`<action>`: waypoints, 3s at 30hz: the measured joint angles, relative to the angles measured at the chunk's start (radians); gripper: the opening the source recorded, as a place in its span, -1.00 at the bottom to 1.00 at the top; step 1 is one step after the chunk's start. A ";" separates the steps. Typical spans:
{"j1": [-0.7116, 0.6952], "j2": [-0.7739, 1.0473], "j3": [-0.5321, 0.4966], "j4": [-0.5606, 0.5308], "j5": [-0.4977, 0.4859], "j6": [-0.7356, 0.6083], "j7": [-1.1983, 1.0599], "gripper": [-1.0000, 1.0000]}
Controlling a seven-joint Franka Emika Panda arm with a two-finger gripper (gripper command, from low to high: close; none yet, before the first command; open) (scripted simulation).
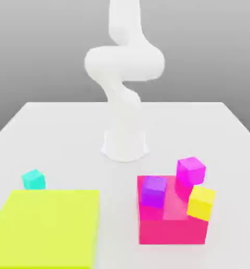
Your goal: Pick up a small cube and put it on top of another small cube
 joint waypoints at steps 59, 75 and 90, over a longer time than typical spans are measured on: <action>-0.510 0.715 -0.321 -0.514 0.027 0.503 -0.134 -1.00; -0.254 0.507 -0.023 -0.459 0.154 0.259 0.568 -1.00; -0.127 0.339 0.332 -0.410 0.191 0.046 1.297 -1.00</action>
